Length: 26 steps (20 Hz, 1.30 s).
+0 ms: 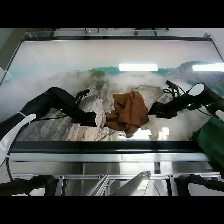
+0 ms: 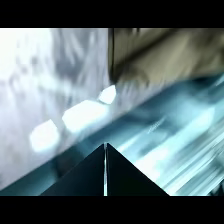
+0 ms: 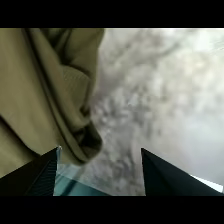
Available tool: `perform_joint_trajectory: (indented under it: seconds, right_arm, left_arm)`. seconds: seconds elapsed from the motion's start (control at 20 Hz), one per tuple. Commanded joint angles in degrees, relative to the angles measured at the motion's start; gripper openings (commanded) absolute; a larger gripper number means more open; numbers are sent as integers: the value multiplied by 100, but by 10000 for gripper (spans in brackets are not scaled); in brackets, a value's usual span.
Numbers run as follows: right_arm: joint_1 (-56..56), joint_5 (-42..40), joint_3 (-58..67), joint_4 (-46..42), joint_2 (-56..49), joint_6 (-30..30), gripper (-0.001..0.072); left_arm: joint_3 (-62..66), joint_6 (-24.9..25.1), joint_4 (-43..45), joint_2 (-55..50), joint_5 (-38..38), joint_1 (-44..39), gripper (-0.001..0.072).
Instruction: Fold the shirts.
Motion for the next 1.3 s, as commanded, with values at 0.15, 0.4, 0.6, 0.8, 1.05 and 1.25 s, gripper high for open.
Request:
perform_joint_trajectory:
  seconds: [0.15,0.4,0.6,0.8,1.05,1.25]
  right_arm:
    - [-2,-136,-138,1952,-780,-1349,353]
    - [-4,186,-136,3161,-999,-2391,25]
    - [-7,407,-136,3303,-992,-2492,25]
    - [-9,400,-136,3303,-992,-2494,25]
    - [-9,382,-136,3305,-992,-2494,24]
    - [-9,380,-136,3305,-992,-2494,24]
  left_arm:
    - [-31,68,-529,105,-870,-317,404]
    - [525,63,-518,-409,-752,-623,404]
    - [566,61,-199,-852,-308,-509,575]
    - [566,61,-177,-946,442,66,707]
    - [566,57,-660,-800,-245,640,706]
    - [748,57,-1003,-1412,-487,197,705]
